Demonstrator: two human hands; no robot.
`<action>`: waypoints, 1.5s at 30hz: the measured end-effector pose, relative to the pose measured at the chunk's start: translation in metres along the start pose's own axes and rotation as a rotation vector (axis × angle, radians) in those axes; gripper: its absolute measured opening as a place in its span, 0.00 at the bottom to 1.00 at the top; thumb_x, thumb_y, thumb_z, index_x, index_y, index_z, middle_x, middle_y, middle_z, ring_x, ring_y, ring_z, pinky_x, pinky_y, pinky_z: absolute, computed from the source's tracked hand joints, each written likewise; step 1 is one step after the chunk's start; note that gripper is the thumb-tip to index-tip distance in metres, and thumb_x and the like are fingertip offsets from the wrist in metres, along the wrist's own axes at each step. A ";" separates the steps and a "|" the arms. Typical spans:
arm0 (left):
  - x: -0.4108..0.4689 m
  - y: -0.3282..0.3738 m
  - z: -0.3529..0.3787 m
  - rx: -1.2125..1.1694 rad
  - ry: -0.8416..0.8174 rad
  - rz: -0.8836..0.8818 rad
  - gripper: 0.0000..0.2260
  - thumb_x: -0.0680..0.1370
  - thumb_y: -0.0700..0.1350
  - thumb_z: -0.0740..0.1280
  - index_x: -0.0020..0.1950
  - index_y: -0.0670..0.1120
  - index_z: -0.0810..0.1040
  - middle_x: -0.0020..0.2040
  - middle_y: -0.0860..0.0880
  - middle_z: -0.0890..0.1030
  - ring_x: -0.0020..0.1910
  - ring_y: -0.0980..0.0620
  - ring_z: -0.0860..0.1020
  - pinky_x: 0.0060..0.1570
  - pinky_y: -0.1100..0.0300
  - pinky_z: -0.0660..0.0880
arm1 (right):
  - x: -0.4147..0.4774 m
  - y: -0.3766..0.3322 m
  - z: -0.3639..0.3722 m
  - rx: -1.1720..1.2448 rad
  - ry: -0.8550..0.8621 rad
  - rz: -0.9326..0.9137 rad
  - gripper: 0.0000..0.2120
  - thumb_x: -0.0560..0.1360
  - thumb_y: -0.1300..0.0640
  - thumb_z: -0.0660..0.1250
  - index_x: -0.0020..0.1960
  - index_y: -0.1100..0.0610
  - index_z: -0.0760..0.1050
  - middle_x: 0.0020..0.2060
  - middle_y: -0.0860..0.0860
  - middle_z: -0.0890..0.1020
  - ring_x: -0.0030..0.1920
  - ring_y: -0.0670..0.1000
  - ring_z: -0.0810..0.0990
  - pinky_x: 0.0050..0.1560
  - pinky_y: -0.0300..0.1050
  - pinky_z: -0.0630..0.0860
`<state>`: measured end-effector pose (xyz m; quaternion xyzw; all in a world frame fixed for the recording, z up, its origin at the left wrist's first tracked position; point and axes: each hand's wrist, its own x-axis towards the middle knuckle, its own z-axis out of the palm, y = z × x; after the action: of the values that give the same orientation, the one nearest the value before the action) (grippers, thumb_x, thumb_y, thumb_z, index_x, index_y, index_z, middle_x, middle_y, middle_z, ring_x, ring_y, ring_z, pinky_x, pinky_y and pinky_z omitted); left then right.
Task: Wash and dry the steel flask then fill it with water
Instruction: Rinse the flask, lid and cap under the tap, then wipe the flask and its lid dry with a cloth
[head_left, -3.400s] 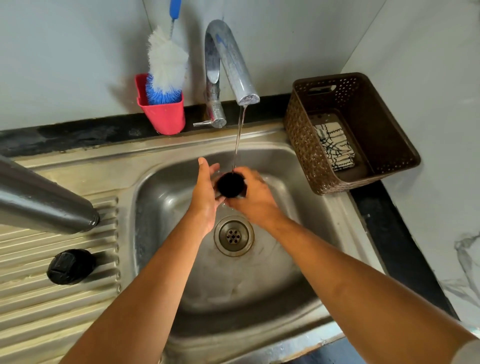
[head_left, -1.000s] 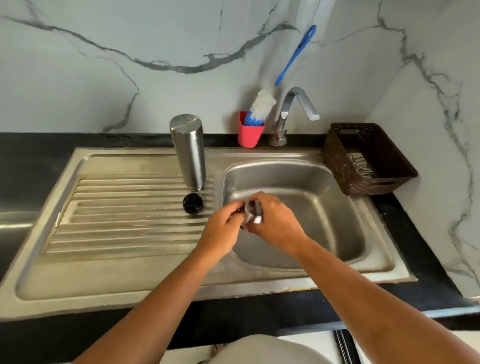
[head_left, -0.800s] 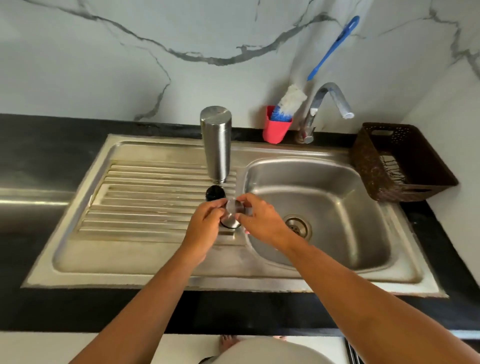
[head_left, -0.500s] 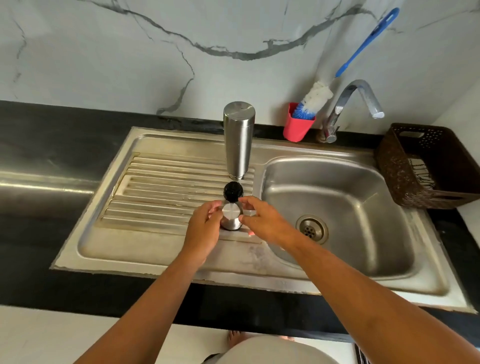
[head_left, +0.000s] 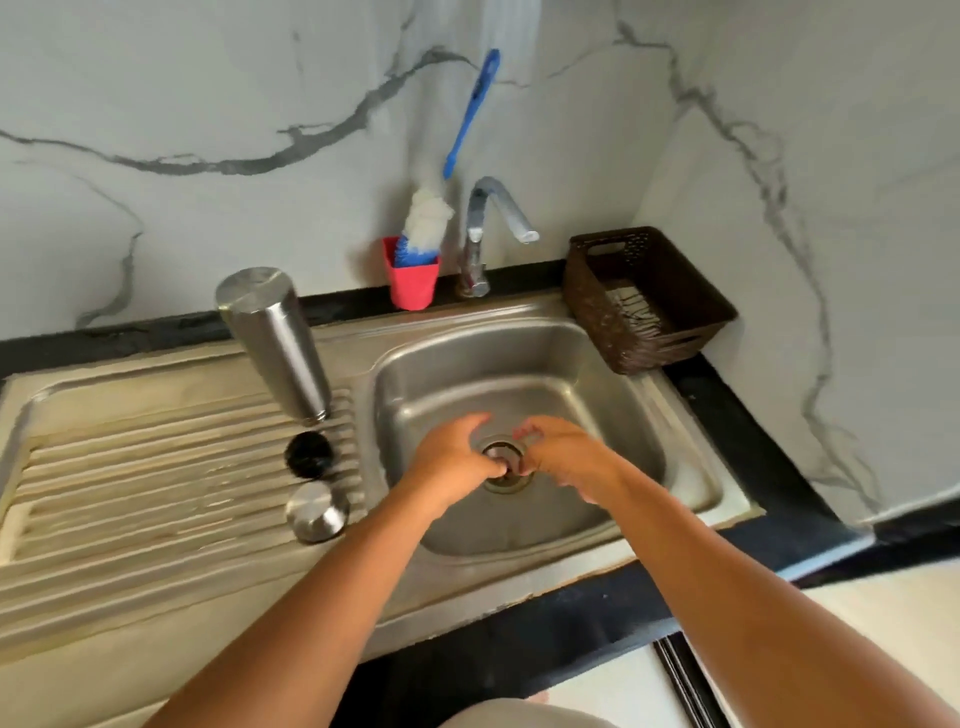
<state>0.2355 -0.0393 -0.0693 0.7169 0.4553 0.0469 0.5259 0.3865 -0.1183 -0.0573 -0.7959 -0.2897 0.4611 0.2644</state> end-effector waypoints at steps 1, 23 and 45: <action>0.007 0.003 0.005 0.004 0.009 -0.002 0.32 0.71 0.46 0.81 0.74 0.53 0.77 0.66 0.51 0.82 0.63 0.50 0.81 0.67 0.50 0.76 | 0.001 0.006 -0.007 0.028 0.074 -0.021 0.15 0.71 0.67 0.74 0.55 0.54 0.80 0.50 0.51 0.79 0.51 0.51 0.78 0.45 0.45 0.74; 0.172 0.189 0.063 -0.474 -0.069 0.032 0.28 0.80 0.34 0.67 0.80 0.42 0.67 0.78 0.43 0.70 0.71 0.46 0.75 0.68 0.51 0.76 | 0.144 -0.024 -0.231 -0.509 0.337 -0.255 0.17 0.78 0.61 0.71 0.66 0.54 0.80 0.58 0.53 0.84 0.59 0.54 0.82 0.60 0.50 0.80; 0.107 0.171 0.029 -0.767 -0.129 0.144 0.23 0.82 0.45 0.70 0.77 0.48 0.73 0.67 0.50 0.81 0.67 0.50 0.79 0.67 0.48 0.77 | 0.020 -0.066 -0.262 0.609 0.127 -0.373 0.16 0.74 0.63 0.67 0.62 0.62 0.78 0.55 0.62 0.85 0.53 0.60 0.86 0.53 0.58 0.84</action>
<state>0.4164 0.0093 0.0098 0.4998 0.3192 0.2052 0.7786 0.6126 -0.0989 0.0910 -0.6412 -0.2623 0.4196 0.5865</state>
